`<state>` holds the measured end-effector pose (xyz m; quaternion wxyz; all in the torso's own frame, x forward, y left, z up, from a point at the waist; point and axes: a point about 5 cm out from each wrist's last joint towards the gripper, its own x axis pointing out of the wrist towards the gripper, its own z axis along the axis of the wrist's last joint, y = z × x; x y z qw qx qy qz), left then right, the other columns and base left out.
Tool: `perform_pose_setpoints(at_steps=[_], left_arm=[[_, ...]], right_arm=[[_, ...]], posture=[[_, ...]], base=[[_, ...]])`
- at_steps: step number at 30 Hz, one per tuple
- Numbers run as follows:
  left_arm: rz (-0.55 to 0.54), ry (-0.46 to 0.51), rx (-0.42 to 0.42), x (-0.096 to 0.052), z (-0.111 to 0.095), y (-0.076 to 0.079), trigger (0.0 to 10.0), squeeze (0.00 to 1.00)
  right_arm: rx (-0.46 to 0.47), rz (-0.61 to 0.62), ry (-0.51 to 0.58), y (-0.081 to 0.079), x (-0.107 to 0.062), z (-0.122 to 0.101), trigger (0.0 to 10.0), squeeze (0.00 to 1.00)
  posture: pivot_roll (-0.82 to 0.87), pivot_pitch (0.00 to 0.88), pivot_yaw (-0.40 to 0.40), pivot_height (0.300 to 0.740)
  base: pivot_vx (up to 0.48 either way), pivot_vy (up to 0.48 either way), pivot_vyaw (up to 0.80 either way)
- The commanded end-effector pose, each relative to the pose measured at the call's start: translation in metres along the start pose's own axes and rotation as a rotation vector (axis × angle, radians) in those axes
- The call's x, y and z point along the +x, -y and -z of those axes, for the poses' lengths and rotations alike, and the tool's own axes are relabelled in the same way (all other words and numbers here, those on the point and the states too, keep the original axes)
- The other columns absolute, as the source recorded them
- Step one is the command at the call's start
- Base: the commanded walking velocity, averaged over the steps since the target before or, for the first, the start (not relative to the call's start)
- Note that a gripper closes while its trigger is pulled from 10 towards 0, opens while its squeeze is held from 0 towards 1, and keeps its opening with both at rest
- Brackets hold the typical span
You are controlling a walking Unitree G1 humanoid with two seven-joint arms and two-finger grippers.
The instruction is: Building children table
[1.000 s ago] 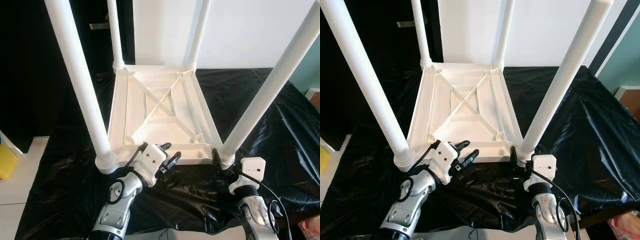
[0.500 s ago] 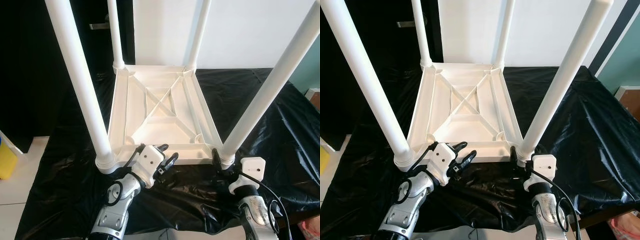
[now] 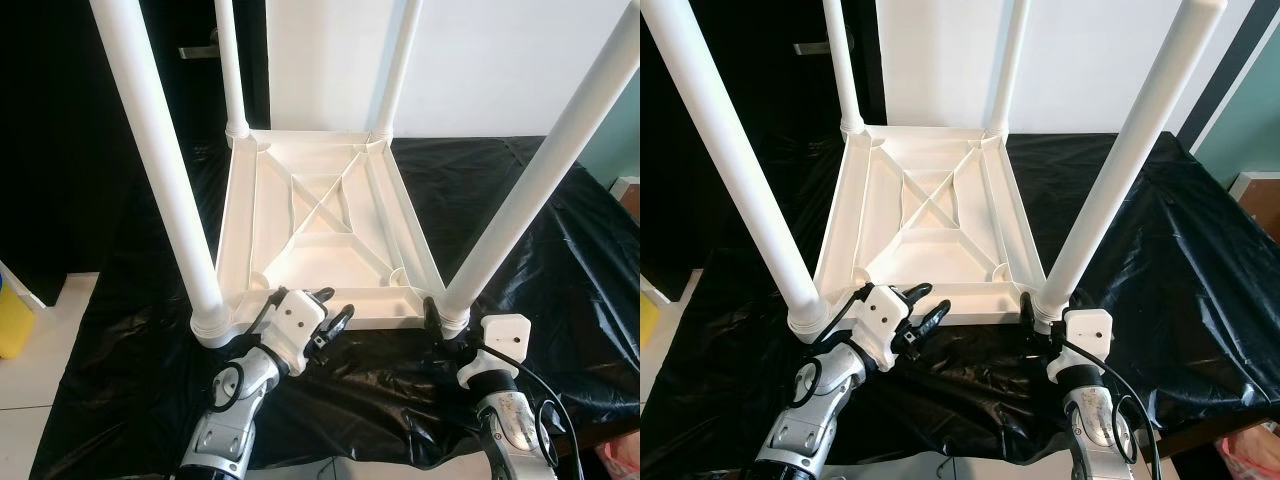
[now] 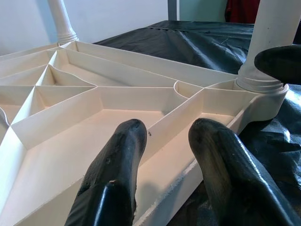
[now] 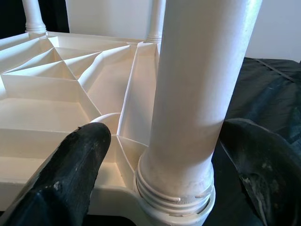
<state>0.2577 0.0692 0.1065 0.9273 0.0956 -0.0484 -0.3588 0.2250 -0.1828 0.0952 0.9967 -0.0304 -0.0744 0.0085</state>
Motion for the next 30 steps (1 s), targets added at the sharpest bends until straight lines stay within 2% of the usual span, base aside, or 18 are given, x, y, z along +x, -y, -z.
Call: perform_pose_setpoints(at_steps=[1,17,20,23,27,30], left_arm=[[-0.169,0.009,-0.023,0.002,-0.003,-0.005,10.0,0.0],[-0.18,0.009,-0.044,0.002,-0.003,-0.006,10.0,0.0],[-0.23,0.014,-0.049,0.001,-0.004,-0.01,10.0,0.0],[-0.273,0.014,-0.104,-0.001,-0.003,-0.014,10.0,0.0],[-0.339,0.02,-0.122,-0.003,-0.005,-0.02,10.0,0.0],[-0.345,0.03,-0.131,-0.003,-0.009,-0.021,10.0,0.0]], right_arm=[[-0.003,0.001,-0.014,0.001,-0.001,0.003,10.0,0.0],[-0.002,-0.003,-0.019,0.001,0.0,0.004,10.0,0.0],[-0.002,-0.007,-0.022,0.001,0.0,0.005,10.0,0.0],[0.001,-0.016,-0.024,0.001,-0.001,0.005,10.0,0.0],[0.011,-0.034,-0.022,-0.001,-0.003,0.004,10.0,0.0],[0.021,-0.053,-0.02,-0.003,-0.003,0.003,10.0,0.0]], posture=[[0.0,0.015,-0.064,0.74],[0.0,0.02,-0.066,0.74],[0.0,0.021,-0.066,0.74],[0.0,0.023,-0.063,0.74],[0.0,0.025,-0.063,0.74],[0.0,0.026,-0.064,0.74]], base=[[0.0,-0.259,0.0],[0.0,-0.291,0.0],[0.0,0.0,0.0],[0.0,0.0,0.0],[0.0,0.0,0.0],[0.0,0.0,0.0]])
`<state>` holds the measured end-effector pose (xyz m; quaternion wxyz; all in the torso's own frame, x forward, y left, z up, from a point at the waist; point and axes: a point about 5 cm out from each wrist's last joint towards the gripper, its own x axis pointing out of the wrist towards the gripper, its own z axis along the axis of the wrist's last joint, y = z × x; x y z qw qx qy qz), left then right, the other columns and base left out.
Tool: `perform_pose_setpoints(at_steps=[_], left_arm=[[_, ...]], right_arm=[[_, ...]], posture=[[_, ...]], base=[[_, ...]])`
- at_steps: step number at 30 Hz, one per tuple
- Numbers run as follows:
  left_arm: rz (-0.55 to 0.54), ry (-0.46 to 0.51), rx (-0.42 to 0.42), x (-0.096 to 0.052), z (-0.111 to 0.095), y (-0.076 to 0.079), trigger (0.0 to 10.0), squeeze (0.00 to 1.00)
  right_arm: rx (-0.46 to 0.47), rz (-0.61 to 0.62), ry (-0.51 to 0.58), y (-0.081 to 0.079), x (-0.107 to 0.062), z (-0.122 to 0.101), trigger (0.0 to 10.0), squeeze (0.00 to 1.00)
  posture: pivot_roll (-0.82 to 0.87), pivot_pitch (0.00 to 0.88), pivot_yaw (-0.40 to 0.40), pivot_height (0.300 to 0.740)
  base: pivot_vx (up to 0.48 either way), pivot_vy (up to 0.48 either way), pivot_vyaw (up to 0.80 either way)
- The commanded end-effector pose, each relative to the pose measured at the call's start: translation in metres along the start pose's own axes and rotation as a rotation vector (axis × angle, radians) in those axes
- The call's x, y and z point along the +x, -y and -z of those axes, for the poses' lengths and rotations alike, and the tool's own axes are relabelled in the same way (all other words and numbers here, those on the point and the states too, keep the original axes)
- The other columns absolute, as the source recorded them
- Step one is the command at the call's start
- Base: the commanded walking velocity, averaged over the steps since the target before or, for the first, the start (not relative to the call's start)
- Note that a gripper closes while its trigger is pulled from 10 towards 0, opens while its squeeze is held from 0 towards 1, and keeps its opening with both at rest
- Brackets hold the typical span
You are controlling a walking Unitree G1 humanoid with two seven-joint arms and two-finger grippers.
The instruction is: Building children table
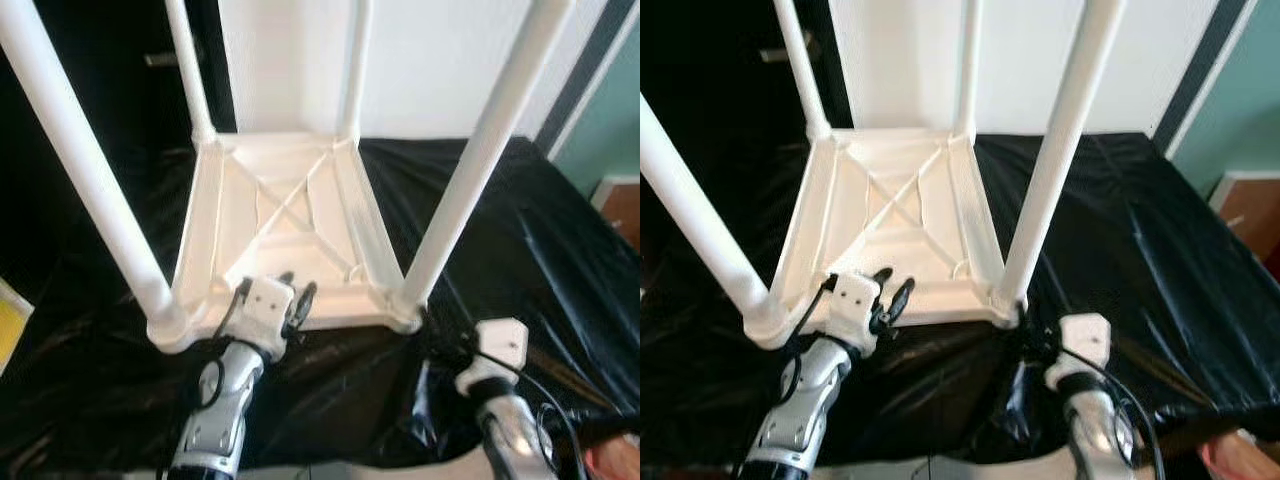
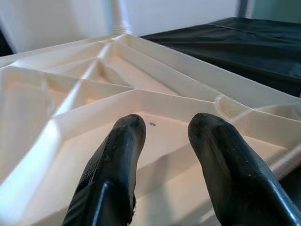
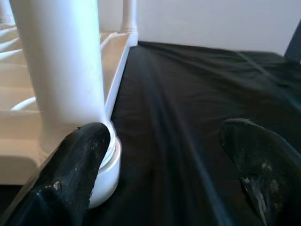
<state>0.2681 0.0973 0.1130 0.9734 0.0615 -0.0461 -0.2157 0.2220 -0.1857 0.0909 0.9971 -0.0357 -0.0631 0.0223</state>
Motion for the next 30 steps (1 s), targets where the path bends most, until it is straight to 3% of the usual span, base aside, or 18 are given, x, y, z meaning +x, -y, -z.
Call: perform_pose_setpoints(at_steps=[1,7,14,30], left_arm=[[-0.041,0.031,-0.077,0.006,-0.007,0.01,10.0,0.0],[0.065,0.064,-0.124,0.004,-0.014,0.02,10.0,0.0],[0.165,0.061,-0.129,-0.003,-0.016,0.031,10.0,0.0],[0.184,-0.002,-0.14,-0.008,-0.01,0.031,10.0,0.0]], right_arm=[[0.029,-0.024,0.003,-0.005,0.001,-0.001,10.0,0.0],[0.062,-0.107,-0.007,-0.016,-0.005,-0.001,10.0,0.0],[0.05,-0.113,-0.025,-0.009,-0.012,0.002,10.0,0.0],[0.054,-0.116,-0.028,-0.01,-0.01,0.002,10.0,0.0]], posture=[[0.0,0.026,-0.064,0.74],[-0.01,0.028,-0.067,0.74],[-0.01,0.031,-0.063,0.74],[0.0,0.028,-0.063,0.74]], base=[[0.0,0.0,0.0],[0.0,0.0,0.0],[0.0,0.0,0.0],[0.0,0.0,0.0]])
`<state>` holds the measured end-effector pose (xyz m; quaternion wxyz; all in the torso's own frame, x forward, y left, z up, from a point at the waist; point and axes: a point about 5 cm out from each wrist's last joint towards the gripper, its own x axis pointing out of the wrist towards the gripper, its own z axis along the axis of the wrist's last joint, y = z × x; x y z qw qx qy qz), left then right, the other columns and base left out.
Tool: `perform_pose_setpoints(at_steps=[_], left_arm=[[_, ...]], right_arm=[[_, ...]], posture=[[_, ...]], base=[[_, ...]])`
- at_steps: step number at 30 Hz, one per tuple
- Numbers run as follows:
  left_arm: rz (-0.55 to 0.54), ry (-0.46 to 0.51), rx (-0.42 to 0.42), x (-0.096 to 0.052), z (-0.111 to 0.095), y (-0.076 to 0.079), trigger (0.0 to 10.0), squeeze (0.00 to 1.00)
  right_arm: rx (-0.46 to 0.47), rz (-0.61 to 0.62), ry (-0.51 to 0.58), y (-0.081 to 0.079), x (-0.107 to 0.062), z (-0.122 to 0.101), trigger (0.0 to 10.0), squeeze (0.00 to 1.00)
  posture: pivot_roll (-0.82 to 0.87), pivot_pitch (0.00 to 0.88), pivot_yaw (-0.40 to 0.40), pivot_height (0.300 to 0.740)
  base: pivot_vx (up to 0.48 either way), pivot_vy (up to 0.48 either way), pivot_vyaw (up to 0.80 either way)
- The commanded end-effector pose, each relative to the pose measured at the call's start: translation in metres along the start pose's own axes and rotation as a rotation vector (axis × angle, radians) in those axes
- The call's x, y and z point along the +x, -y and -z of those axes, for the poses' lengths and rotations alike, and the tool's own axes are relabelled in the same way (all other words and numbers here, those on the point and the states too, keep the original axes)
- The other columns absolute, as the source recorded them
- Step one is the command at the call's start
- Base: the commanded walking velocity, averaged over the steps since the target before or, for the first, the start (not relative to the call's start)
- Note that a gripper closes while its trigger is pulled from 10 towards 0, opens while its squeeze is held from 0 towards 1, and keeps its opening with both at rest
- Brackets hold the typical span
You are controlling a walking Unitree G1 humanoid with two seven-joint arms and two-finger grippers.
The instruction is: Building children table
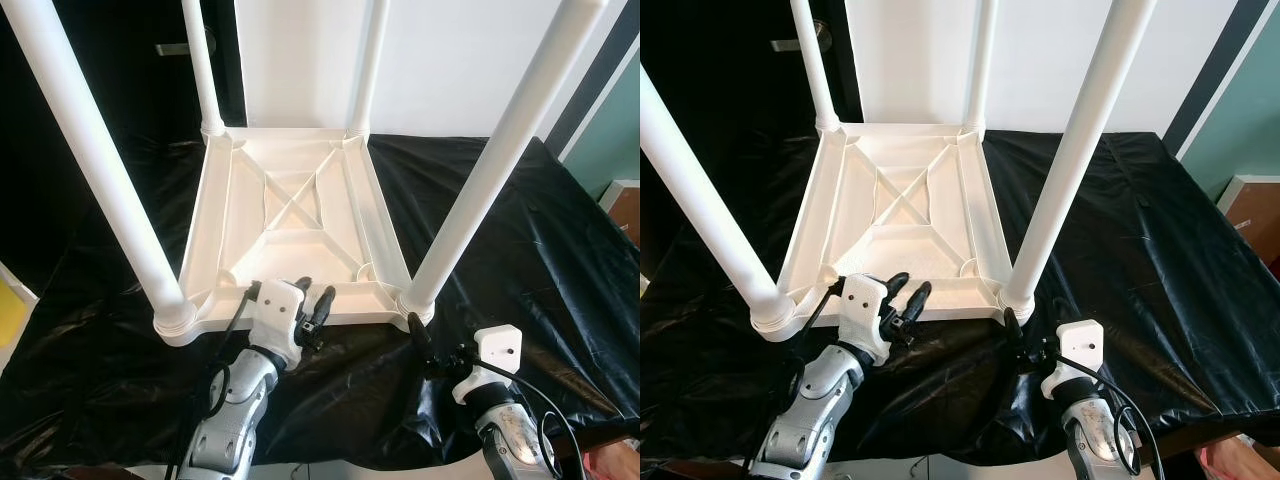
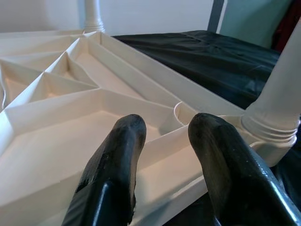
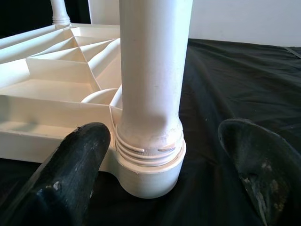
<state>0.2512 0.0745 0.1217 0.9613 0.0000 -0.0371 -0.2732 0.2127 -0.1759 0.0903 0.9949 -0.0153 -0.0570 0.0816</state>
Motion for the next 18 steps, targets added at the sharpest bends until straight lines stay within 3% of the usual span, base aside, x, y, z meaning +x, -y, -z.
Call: perform_pose_setpoints(at_steps=[1,6,18], left_arm=[[0.07,-0.023,-0.014,-0.0027,0.0039,0.005,10.0,0.0],[0.07,-0.035,-0.018,-0.0032,0.0048,0.0049,10.0,0.0],[0.071,-0.045,-0.034,-0.0047,0.0056,0.0057,10.0,0.0]], right_arm=[[0.007,0.001,-0.021,0.0,-0.0015,0.0035,10.0,0.0],[0.009,-0.006,-0.021,-0.0022,-0.0007,0.0044,10.0,0.0],[0.01,-0.011,-0.024,-0.0032,-0.001,0.0051,10.0,0.0]], posture=[[0.0,0.028,-0.063,0.74],[0.0,0.024,-0.065,0.74],[0.0,0.023,-0.067,0.74]], base=[[0.0,0.0,0.0],[0.0,0.0,0.0],[-0.249,0.0,0.0]])
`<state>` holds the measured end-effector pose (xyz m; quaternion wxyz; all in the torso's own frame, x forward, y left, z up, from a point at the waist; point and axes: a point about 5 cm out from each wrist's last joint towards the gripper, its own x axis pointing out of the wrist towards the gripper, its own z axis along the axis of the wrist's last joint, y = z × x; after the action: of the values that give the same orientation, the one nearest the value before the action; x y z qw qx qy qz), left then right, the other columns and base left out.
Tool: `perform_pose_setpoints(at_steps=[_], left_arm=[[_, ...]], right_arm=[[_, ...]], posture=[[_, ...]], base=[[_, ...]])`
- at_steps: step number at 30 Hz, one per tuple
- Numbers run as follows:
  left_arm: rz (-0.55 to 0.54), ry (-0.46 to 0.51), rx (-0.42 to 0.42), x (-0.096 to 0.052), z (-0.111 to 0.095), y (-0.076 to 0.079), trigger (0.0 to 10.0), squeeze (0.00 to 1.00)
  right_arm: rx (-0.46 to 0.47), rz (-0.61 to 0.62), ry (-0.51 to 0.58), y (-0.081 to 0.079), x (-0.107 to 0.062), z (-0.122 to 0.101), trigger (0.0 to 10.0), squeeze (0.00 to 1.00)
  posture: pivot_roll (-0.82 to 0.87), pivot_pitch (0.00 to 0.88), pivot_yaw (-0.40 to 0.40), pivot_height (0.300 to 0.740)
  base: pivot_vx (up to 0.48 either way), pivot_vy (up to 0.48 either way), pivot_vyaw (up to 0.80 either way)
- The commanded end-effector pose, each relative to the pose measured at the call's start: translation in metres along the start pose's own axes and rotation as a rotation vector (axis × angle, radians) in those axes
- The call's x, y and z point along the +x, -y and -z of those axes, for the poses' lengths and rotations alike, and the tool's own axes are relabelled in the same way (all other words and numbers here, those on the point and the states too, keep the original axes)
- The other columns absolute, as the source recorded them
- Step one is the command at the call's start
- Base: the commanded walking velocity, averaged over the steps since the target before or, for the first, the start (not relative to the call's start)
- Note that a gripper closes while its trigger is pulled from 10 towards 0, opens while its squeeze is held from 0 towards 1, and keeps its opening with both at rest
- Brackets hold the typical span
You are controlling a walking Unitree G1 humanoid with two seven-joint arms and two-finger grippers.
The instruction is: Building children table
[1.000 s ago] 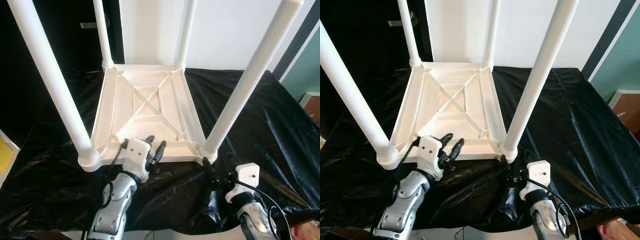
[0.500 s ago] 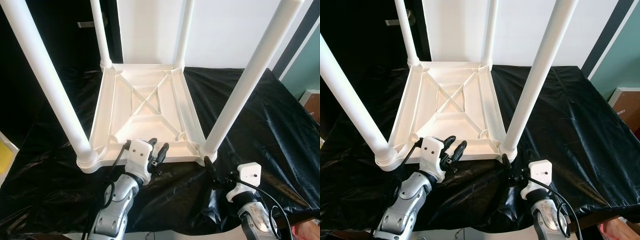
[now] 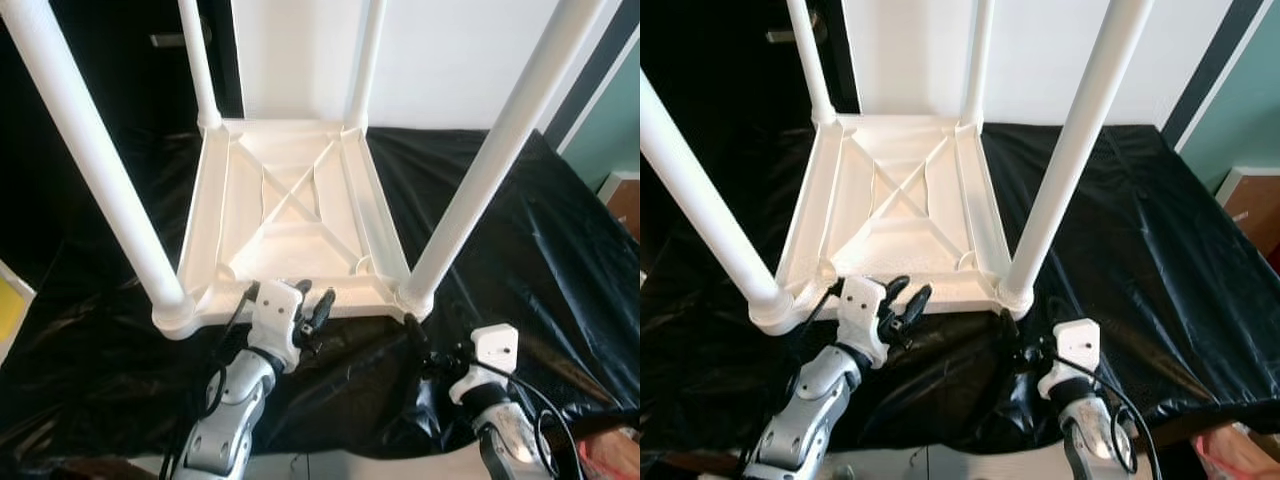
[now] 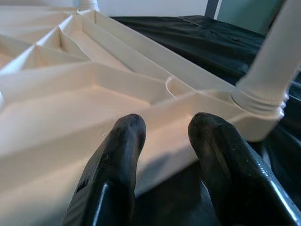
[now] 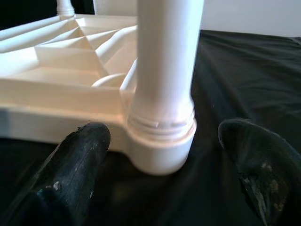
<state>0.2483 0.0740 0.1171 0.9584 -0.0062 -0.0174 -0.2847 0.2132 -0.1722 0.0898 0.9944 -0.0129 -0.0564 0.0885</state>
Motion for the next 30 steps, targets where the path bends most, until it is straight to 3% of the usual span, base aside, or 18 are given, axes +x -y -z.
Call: perform_pose_setpoints(at_steps=[1,5,30], left_arm=[[0.048,-0.011,-0.009,-0.002,0.001,0.004,10.0,0.0],[0.05,-0.012,-0.003,-0.002,0.001,0.004,10.0,0.0],[0.054,0.033,-0.005,0.004,-0.013,0.006,10.0,0.0]], right_arm=[[0.005,0.002,-0.024,0.0,-0.002,0.005,10.0,0.0],[0.005,0.0,-0.024,0.0,-0.002,0.005,10.0,0.0],[-0.01,0.011,-0.021,0.002,0.0,0.004,10.0,0.0]], posture=[[0.01,0.022,-0.066,0.74],[0.01,0.022,-0.067,0.74],[0.0,0.026,-0.063,0.74]], base=[[-0.251,0.0,0.0],[-0.251,0.0,0.0],[0.0,0.0,0.0]])
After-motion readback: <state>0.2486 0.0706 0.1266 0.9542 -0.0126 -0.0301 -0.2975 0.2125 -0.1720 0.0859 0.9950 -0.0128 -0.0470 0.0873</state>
